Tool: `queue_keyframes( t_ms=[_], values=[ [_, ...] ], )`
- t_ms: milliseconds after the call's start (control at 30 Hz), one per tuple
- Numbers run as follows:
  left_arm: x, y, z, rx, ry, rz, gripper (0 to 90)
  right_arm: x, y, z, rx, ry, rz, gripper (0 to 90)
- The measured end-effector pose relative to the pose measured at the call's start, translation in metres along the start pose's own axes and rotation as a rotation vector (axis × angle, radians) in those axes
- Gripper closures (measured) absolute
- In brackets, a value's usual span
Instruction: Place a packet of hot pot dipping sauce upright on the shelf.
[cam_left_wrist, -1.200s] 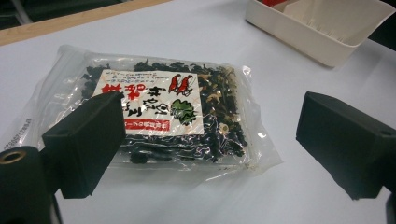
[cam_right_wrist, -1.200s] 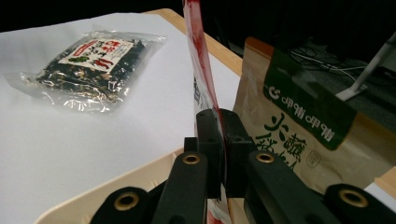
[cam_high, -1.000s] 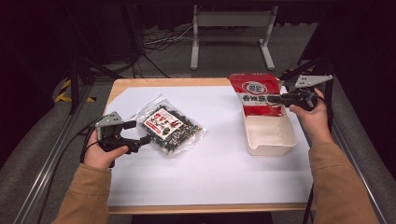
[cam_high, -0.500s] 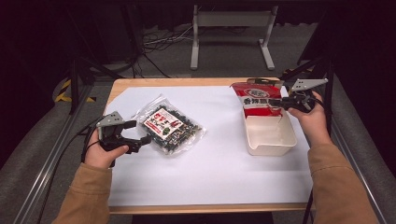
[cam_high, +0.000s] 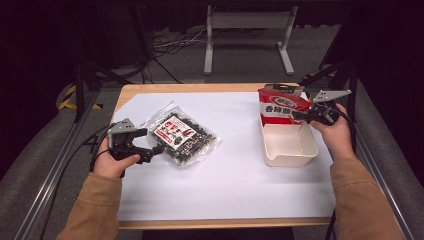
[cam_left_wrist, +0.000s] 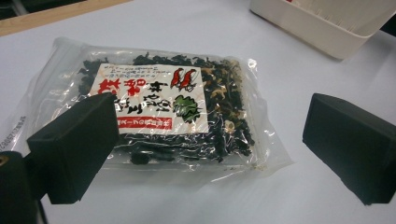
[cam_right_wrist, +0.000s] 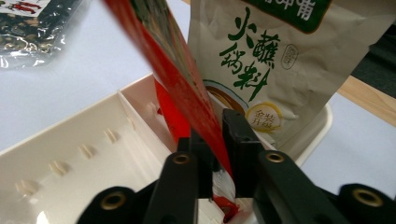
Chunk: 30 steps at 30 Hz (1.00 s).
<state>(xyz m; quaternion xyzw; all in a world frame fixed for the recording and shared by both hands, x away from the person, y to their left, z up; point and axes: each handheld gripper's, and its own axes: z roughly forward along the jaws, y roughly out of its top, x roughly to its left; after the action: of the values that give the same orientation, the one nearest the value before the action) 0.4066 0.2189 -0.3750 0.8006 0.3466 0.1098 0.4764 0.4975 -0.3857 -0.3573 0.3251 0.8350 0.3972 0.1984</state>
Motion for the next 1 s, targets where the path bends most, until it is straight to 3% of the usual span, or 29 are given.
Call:
queue_keyframes(
  t_ms=[100,167,300,433,700,867,1000],
  values=[
    [0.003,-0.001,0.001,0.017,0.014,-0.010,3.8,0.000,0.000,-0.005,-0.043,-0.027,0.038,64.2],
    [0.003,-0.001,0.001,0.018,0.011,-0.019,3.7,0.001,-0.001,-0.007,-0.055,-0.030,0.053,60.4],
    [0.005,-0.001,0.001,0.053,0.024,0.016,3.8,0.004,-0.001,-0.019,-0.090,-0.064,0.080,46.7],
    [0.006,-0.001,0.001,0.057,0.031,0.008,3.8,0.008,-0.003,-0.029,-0.108,-0.086,0.088,43.4],
    [0.009,0.000,0.000,0.044,0.053,0.000,3.8,0.023,-0.004,-0.053,-0.086,-0.141,0.080,39.1],
    [0.011,0.001,0.001,0.051,0.064,0.002,3.8,0.035,-0.004,-0.061,-0.075,-0.147,0.064,38.7],
    [0.014,0.001,0.001,0.058,0.098,0.009,3.9,0.051,-0.003,-0.069,-0.080,-0.135,0.051,38.6]
  ],
)
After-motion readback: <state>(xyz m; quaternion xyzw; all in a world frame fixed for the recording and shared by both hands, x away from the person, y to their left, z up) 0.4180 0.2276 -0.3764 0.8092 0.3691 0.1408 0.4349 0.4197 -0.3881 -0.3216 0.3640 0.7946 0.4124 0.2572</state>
